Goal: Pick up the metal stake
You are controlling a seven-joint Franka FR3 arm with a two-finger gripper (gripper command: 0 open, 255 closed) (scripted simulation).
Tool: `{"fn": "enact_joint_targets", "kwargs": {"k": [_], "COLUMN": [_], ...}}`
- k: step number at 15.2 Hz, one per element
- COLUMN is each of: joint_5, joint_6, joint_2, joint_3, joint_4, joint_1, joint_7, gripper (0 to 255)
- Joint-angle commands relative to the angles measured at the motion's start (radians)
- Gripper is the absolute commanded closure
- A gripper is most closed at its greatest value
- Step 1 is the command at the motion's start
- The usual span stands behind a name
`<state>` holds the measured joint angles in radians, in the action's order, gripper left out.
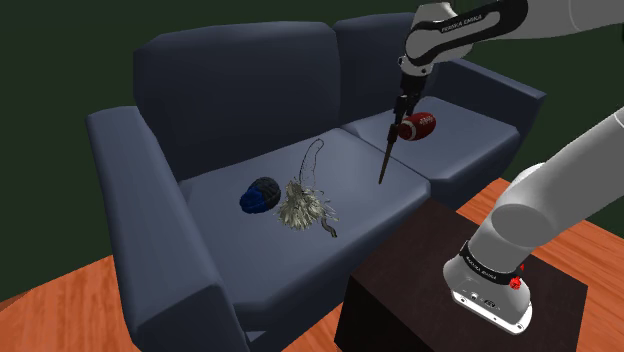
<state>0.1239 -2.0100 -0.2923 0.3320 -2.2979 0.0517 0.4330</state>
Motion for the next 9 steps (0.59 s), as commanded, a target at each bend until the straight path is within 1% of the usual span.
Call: {"fn": "enact_joint_targets", "kwargs": {"k": [1, 3, 9], "joint_5": [-0.025, -0.051, -0.063], "joint_6": [-0.047, -0.078, -0.16], "joint_2": [0.081, 0.142, 0.179], "joint_3": [0.028, 0.048, 0.053], "joint_4": [0.038, 0.068, 0.02], "joint_1": [-0.002, -0.001, -0.001], "joint_7": [0.047, 0.087, 0.096], "gripper": [0, 0, 0]}}
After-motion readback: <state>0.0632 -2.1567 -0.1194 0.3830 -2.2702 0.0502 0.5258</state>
